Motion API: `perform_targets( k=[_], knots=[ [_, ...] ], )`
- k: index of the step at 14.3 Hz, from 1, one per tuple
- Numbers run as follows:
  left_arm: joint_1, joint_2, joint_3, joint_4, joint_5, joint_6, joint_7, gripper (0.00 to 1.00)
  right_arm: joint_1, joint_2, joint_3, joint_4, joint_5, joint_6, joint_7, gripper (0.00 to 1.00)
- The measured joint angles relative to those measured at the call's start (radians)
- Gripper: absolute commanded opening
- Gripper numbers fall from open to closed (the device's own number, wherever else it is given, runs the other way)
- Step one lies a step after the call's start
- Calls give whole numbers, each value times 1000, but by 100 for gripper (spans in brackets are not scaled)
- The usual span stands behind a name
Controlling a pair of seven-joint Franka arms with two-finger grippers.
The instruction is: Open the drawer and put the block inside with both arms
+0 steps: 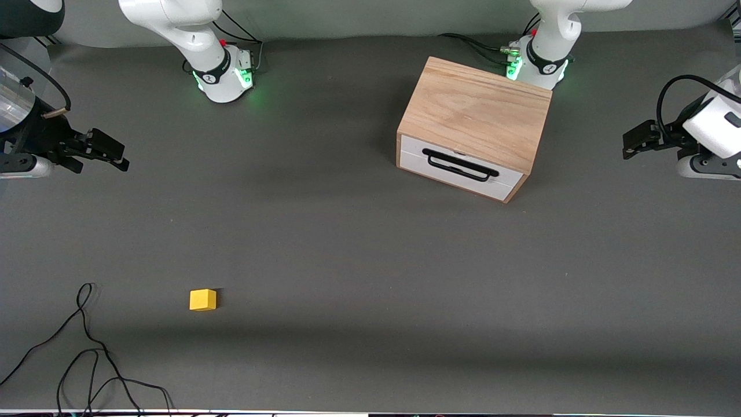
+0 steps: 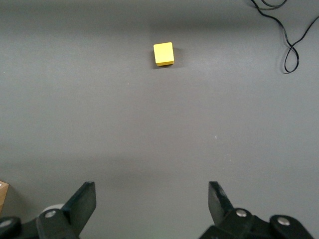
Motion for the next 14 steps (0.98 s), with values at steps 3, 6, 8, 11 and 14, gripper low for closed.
perform_targets(
  k=[3, 6, 8, 11, 14],
  knots=[
    [0, 0, 0, 0, 0, 0, -4, 100, -1, 0, -1, 0, 0, 0, 0, 100],
    [0, 0, 0, 0, -8, 0, -6, 100, -2, 1, -11, 4, 0, 2, 0, 100],
    [0, 0, 0, -1, -10, 0, -8, 100, -2, 3, -13, 4, 0, 3, -1, 100],
    [0, 1, 0, -3, -12, 0, -12, 100, 1, 17, -13, 4, 0, 10, -1, 100],
    [-1, 1, -19, -3, -17, 0, -118, 100, 2, 63, -12, 30, 0, 21, -38, 100]
  ],
)
